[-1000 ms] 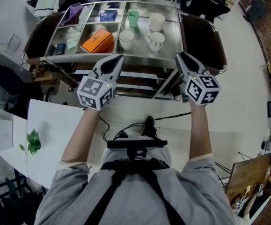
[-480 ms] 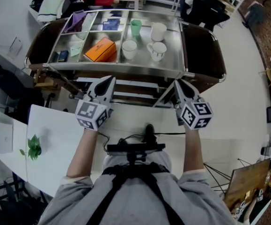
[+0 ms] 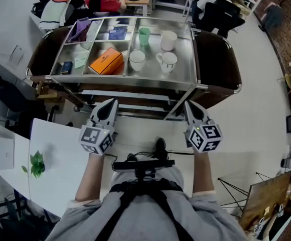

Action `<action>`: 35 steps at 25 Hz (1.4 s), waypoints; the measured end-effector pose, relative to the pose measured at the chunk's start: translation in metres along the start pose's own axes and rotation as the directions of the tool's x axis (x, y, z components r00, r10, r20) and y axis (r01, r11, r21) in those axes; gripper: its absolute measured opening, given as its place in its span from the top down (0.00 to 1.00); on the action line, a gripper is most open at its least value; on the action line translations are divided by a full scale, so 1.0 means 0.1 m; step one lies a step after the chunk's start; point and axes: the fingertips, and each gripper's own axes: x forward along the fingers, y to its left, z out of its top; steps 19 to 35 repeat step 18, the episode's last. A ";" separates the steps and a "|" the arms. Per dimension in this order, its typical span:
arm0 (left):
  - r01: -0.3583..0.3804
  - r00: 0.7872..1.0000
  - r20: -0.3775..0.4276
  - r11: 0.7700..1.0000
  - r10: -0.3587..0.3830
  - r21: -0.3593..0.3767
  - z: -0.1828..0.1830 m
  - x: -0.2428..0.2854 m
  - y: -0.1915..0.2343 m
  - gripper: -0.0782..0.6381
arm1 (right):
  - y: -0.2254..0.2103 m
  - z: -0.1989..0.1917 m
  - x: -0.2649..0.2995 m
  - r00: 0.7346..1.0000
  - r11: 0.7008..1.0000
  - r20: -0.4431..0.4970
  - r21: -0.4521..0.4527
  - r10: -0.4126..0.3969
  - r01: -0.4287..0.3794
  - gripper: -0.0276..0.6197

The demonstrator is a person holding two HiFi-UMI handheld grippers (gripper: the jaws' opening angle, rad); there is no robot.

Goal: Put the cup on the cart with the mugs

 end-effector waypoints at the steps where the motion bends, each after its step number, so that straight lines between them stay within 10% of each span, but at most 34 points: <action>1: 0.001 1.000 -0.003 1.000 -0.001 -0.002 -0.03 0.00 0.00 0.89 | 0.01 -0.01 0.00 1.000 1.000 -0.003 0.001 0.000 0.000 0.95; 35: 0.003 0.999 -0.034 0.998 -0.005 -0.056 -0.19 -0.04 0.03 0.89 | 0.03 -0.11 0.09 1.000 1.000 -0.027 -0.015 -0.004 0.003 0.95</action>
